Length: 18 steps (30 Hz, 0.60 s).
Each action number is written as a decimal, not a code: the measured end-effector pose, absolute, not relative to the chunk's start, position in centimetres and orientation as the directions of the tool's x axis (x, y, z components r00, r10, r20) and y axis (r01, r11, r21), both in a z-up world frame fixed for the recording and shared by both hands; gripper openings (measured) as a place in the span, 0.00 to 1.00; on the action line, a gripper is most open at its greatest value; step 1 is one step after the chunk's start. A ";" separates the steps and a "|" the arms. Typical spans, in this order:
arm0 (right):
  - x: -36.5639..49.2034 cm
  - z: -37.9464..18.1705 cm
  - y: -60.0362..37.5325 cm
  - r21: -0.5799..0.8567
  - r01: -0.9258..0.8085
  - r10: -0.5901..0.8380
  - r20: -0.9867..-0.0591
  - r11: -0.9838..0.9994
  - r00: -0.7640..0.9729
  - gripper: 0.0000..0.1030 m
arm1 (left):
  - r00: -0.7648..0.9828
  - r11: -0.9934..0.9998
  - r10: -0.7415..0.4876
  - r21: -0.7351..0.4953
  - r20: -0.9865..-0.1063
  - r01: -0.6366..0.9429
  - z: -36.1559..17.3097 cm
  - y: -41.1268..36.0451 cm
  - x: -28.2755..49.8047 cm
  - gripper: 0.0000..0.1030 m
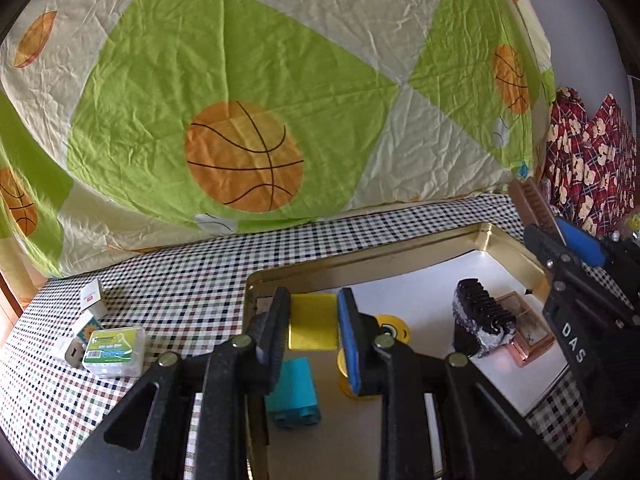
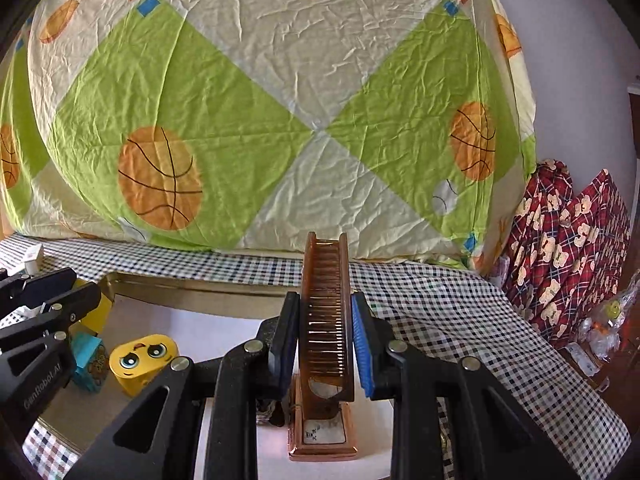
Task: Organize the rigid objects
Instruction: 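Carry the yellow cube and brown comb over the gold tin tray, then open both tools to drop the cube and comb into the tray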
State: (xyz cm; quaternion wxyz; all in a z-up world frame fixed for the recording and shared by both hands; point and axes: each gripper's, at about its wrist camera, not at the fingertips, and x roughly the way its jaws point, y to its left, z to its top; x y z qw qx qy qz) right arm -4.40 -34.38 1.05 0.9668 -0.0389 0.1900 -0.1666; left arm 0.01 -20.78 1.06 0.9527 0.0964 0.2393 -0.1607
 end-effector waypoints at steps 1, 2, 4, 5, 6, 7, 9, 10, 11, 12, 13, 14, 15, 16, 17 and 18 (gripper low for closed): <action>-4.3 0.9 -34.4 -0.135 0.299 -0.328 -0.364 0.945 0.872 0.27 | 0.831 0.926 -0.265 0.112 -0.489 0.361 0.9 -21.1 -0.1 0.23; -4.2 0.8 -34.4 -0.132 0.292 -0.320 -0.369 0.947 0.872 0.27 | 0.827 0.921 -0.269 0.118 -0.493 0.370 0.7 -21.4 -0.1 0.23; -4.0 0.6 -34.2 -0.134 0.279 -0.309 -0.383 0.951 0.870 0.27 | 0.822 0.916 -0.273 0.126 -0.500 0.381 0.3 -21.7 -0.2 0.23; -3.8 0.5 -34.3 -0.123 0.265 -0.292 -0.395 0.956 0.871 0.27 | 0.818 0.914 -0.274 0.128 -0.506 0.386 0.1 -21.7 -0.3 0.23; -3.7 0.5 -34.3 -0.109 0.253 -0.276 -0.404 0.961 0.872 0.27 | 0.813 0.911 -0.277 0.128 -0.513 0.391 -0.1 -21.8 -0.2 0.23; -3.6 0.3 -34.5 -0.090 0.234 -0.250 -0.422 0.968 0.872 0.27 | 0.811 0.910 -0.280 0.128 -0.514 0.395 -0.2 -21.8 -0.3 0.23; -3.2 0.2 -34.6 -0.080 0.221 -0.234 -0.443 0.972 0.866 0.27 | 0.811 0.902 -0.290 0.138 -0.507 0.409 -0.3 -21.8 -0.5 0.23; -3.1 0.1 -34.6 -0.073 0.220 -0.229 -0.450 0.973 0.863 0.27 | 0.806 0.899 -0.301 0.131 -0.509 0.418 -0.3 -21.8 -0.5 0.23; -3.0 0.0 -34.7 -0.060 0.214 -0.218 -0.457 0.975 0.862 0.27 | 0.798 0.894 -0.320 0.117 -0.511 0.433 -0.2 -21.8 -0.6 0.23; -2.9 -0.1 -34.9 -0.041 0.206 -0.201 -0.469 0.978 0.860 0.27 | 0.786 0.886 -0.347 0.096 -0.512 0.454 -0.2 -21.9 -0.6 0.23; -2.8 -0.2 -35.1 -0.021 0.199 -0.184 -0.482 0.980 0.857 0.27 | 0.768 0.873 -0.381 0.072 -0.514 0.482 -0.2 -21.9 -0.5 0.23; -2.7 -0.3 -35.2 -0.007 0.192 -0.171 -0.489 0.981 0.855 0.27 | 0.748 0.859 -0.415 0.047 -0.518 0.509 -0.2 -21.9 -0.5 0.23; -2.6 -0.3 -35.3 0.006 0.186 -0.159 -0.494 0.983 0.855 0.27 | 0.723 0.840 -0.452 0.022 -0.523 0.542 -0.1 -22.0 -0.5 0.23; -2.5 -0.4 -35.3 0.012 0.178 -0.149 -0.500 0.984 0.853 0.27 | 0.703 0.824 -0.481 0.003 -0.524 0.567 -0.2 -22.1 -0.5 0.23; -2.4 -0.5 -35.2 0.026 0.160 -0.124 -0.512 0.987 0.850 0.27 | 0.679 0.805 -0.510 -0.014 -0.527 0.593 -0.2 -22.3 -0.5 0.23; -2.2 -0.6 -35.1 0.043 0.143 -0.100 -0.522 0.989 0.847 0.27 | 0.645 0.780 -0.541 -0.034 -0.539 0.625 -0.4 -22.5 -0.4 0.23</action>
